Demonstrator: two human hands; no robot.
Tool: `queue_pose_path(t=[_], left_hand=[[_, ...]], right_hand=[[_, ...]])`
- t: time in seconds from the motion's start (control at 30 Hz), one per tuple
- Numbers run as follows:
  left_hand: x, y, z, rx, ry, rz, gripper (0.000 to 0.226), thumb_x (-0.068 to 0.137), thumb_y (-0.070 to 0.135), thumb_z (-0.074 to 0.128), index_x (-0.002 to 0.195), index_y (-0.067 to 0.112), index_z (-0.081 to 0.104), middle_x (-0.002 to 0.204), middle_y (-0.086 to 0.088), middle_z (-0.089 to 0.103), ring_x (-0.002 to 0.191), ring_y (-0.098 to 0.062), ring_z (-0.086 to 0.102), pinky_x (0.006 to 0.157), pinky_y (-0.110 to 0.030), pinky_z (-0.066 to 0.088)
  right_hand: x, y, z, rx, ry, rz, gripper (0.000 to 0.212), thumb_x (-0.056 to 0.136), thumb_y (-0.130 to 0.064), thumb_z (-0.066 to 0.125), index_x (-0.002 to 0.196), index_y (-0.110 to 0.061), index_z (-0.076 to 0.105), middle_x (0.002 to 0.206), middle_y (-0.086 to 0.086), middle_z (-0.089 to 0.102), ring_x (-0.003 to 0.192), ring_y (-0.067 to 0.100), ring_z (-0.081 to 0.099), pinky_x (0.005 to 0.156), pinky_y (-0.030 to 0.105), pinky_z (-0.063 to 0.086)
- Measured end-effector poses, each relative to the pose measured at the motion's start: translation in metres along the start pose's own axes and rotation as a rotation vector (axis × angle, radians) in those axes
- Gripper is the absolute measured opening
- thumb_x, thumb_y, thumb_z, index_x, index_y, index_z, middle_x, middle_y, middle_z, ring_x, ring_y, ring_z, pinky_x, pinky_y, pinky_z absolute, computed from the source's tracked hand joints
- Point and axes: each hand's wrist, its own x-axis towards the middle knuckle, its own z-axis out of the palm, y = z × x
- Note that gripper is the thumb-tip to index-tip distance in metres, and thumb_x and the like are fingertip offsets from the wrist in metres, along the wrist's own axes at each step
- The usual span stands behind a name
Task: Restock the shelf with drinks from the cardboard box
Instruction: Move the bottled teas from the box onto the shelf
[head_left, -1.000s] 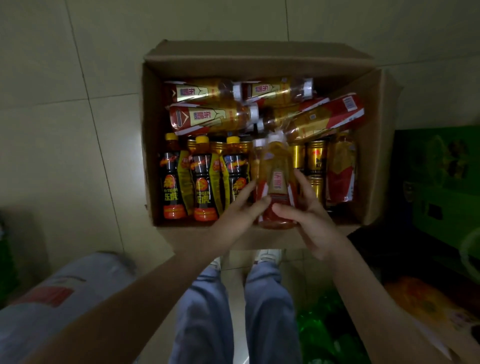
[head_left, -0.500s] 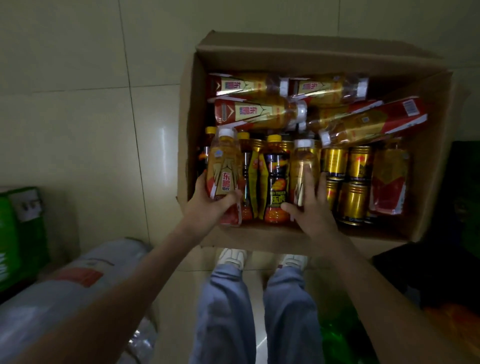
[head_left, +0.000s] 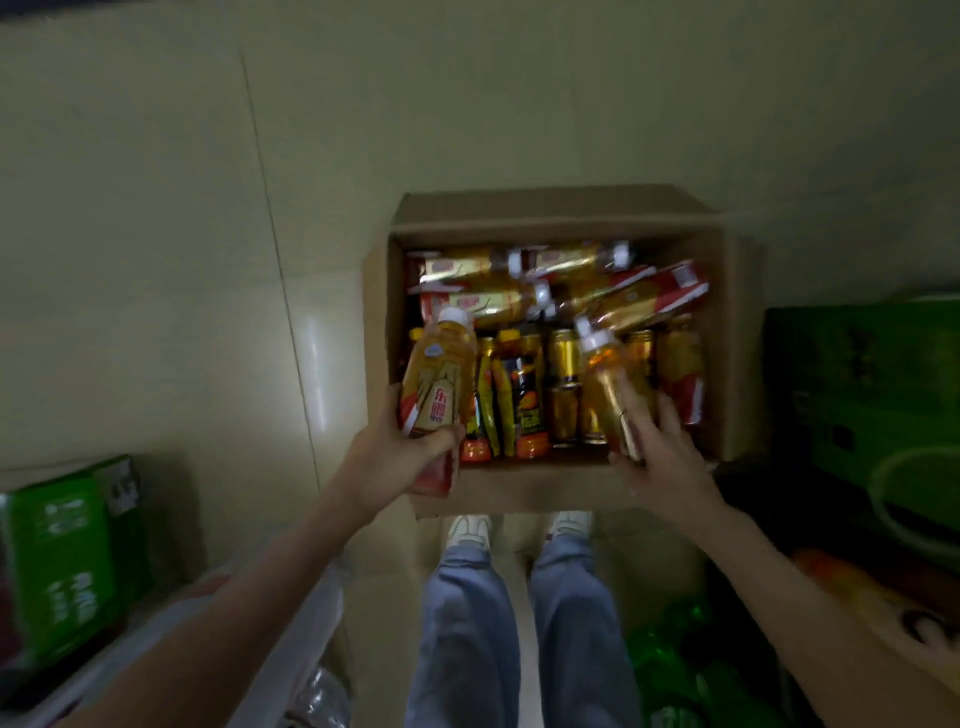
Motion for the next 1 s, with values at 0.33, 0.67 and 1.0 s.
queue_pose_path(t=[0.33,0.67,1.0], left_hand=[[-0.202,0.194,0.009,-0.086,-0.218,0.277,0.060,0.065,0.048,0.079,0.113,0.042,0.044,0.111,0.007,0.064,0.097,-0.016,0.067,0.088,-0.045,0.054],[-0.423,0.252,0.090,-0.100,-0.505,0.593,0.050,0.077,0.036,0.074,0.117,0.034,0.045,0.116,0.003,0.063,0.102,-0.014,0.066,0.089,-0.038,0.055],[-0.675,0.190,0.229,0.100,-0.863,1.025,0.051,0.076,0.031,0.072,0.115,0.049,0.045,0.112,0.015,0.067,0.108,-0.012,0.064,0.093,-0.042,0.052]], right_hand=[[-0.225,-0.108,-0.170,0.603,0.351,-0.135,0.095,0.088,-0.016,0.065,0.143,-0.058,0.001,0.145,-0.017,0.021,0.131,0.002,0.029,0.104,0.025,0.034],[-0.445,-0.108,-0.256,0.795,0.656,-0.276,0.093,0.081,-0.035,0.067,0.145,-0.058,0.004,0.151,-0.007,0.032,0.136,0.012,0.040,0.107,0.050,0.041],[-0.764,-0.015,-0.231,0.795,1.058,-0.317,0.107,0.087,-0.005,0.065,0.144,-0.050,-0.013,0.142,-0.036,0.027,0.125,-0.011,0.044,0.100,0.013,0.041]])
